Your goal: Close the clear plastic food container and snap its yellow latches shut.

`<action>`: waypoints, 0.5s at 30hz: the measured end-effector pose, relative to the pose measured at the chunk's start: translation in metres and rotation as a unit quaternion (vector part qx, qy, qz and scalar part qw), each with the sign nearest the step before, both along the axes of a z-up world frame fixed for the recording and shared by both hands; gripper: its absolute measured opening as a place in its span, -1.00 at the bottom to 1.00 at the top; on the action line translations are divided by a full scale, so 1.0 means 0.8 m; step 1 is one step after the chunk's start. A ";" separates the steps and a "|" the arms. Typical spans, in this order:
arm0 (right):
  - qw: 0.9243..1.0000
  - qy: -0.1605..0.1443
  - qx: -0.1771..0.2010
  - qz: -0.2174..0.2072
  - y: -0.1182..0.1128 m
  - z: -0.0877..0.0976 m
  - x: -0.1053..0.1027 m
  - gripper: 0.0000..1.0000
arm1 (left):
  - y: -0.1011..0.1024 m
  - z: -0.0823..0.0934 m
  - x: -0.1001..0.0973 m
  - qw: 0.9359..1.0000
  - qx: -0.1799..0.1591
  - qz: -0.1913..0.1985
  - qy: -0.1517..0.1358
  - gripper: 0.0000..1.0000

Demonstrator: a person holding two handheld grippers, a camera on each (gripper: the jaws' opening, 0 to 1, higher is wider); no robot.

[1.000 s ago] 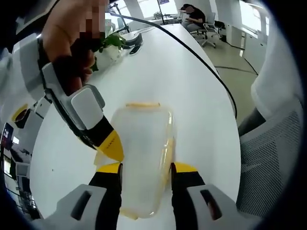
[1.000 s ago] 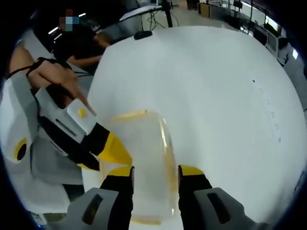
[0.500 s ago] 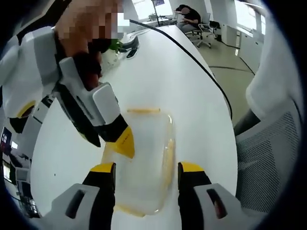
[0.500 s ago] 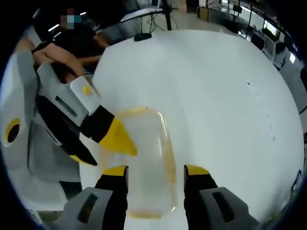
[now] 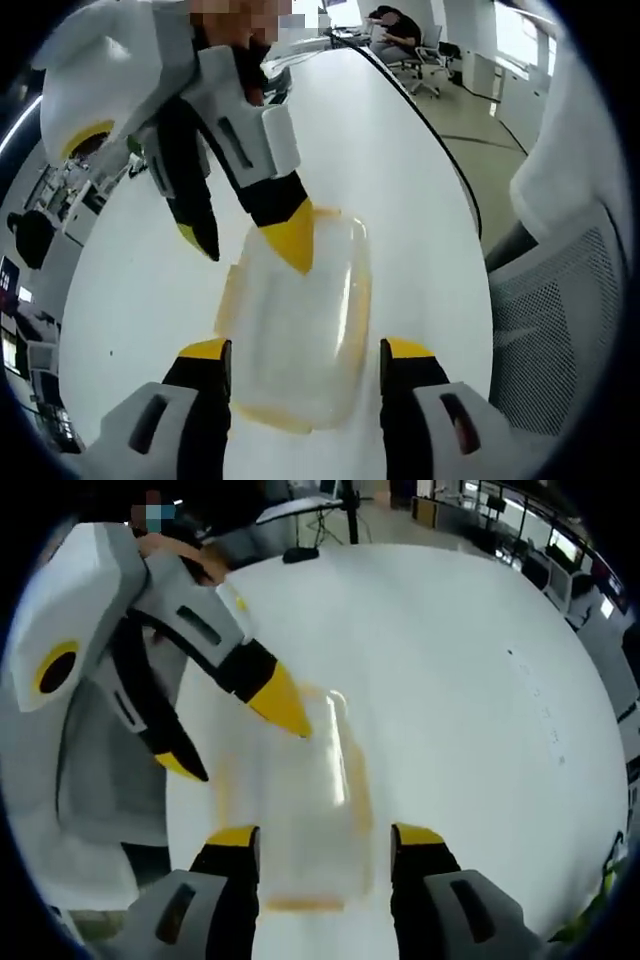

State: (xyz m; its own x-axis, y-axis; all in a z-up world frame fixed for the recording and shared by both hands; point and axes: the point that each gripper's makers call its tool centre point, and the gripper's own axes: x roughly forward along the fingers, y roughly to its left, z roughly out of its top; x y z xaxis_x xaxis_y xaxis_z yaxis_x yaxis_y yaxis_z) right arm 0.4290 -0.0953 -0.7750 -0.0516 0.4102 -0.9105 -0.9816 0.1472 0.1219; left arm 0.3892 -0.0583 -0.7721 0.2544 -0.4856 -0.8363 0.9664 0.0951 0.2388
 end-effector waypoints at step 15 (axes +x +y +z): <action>1.000 -0.009 -0.001 -0.002 -0.014 0.000 -0.016 0.12 | 0.013 -0.001 0.016 1.000 0.003 0.012 0.009 0.50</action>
State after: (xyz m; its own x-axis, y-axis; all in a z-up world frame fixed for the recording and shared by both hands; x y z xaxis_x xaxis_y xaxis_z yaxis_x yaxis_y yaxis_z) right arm 0.4164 -0.1062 -0.7749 -0.0342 0.4090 -0.9119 -0.9831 0.1504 0.1044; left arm 0.4020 -0.0478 -0.7732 0.2508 -0.4752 -0.8434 0.9680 0.1175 0.2216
